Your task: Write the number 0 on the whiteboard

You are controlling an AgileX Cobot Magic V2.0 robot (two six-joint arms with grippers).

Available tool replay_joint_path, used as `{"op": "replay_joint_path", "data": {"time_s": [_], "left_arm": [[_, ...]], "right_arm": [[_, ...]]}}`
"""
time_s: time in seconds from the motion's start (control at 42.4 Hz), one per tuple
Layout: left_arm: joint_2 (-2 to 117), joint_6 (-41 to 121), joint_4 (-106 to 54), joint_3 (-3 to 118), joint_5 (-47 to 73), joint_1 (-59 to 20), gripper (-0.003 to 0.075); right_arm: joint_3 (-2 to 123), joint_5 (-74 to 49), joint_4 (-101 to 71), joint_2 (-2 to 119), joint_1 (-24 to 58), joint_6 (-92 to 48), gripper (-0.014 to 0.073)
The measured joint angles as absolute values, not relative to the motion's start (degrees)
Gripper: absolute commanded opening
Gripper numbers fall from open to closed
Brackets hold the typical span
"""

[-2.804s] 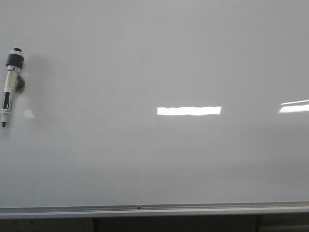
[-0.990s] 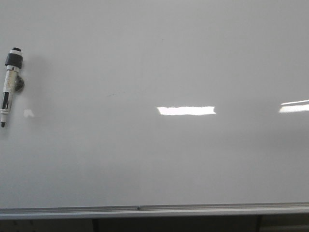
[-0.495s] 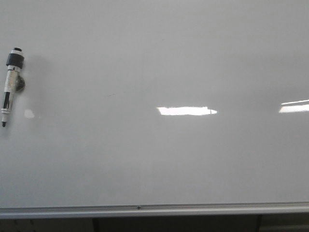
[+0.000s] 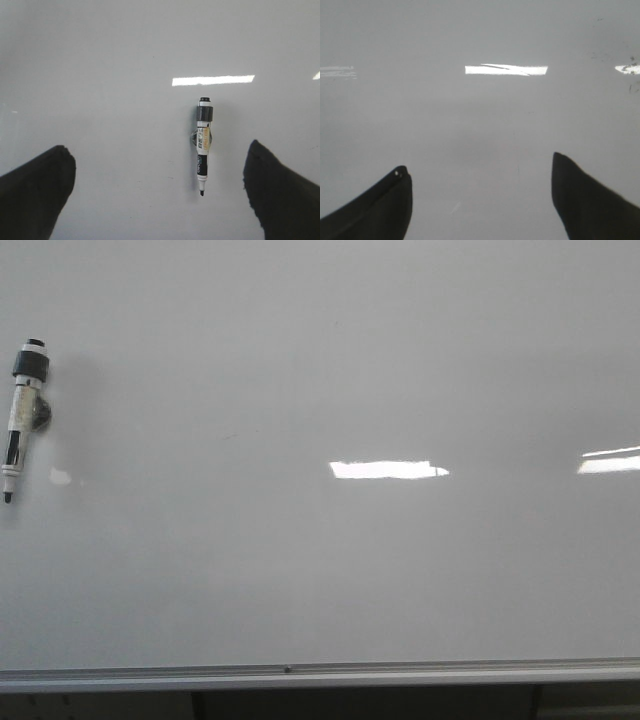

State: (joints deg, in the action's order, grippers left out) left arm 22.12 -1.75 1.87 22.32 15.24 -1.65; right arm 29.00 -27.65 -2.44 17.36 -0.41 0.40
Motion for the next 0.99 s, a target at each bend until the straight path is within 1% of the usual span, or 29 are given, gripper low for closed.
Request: {"op": "replay_joint_path", "data": {"time_s": [0.141, 0.283, 0.424, 0.566, 0.754, 0.99], "left_arm": [[22.85, -1.56, 1.63, 22.43, 15.24, -1.65, 0.0608], [28.36, 0.0, 1.54, 23.6, 15.15, -2.75, 0.0606], [39.01, 0.0, 1.54, 26.6, 14.84, -6.02, 0.0606], [50.57, 0.0, 1.65, 28.82, 10.96, -9.3, 0.0606], [65.68, 0.0, 1.65, 31.08, 3.72, -9.67, 0.0606], [79.93, 0.0, 1.65, 34.59, -2.92, -9.67, 0.0598]], "right_arm": [[29.0, -27.65, -2.44, 17.36, -0.41, 0.4, 0.0634], [29.0, -27.65, -2.44, 17.36, -0.41, 0.4, 0.0634], [29.0, -27.65, -2.44, 17.36, -0.41, 0.4, 0.0634], [29.0, -27.54, -2.44, 17.36, -0.41, 0.4, 0.0634], [29.0, -27.54, -2.44, 17.36, -0.41, 0.4, 0.0634], [29.0, -27.54, -2.44, 17.36, -0.36, 0.4, 0.0634]]}}
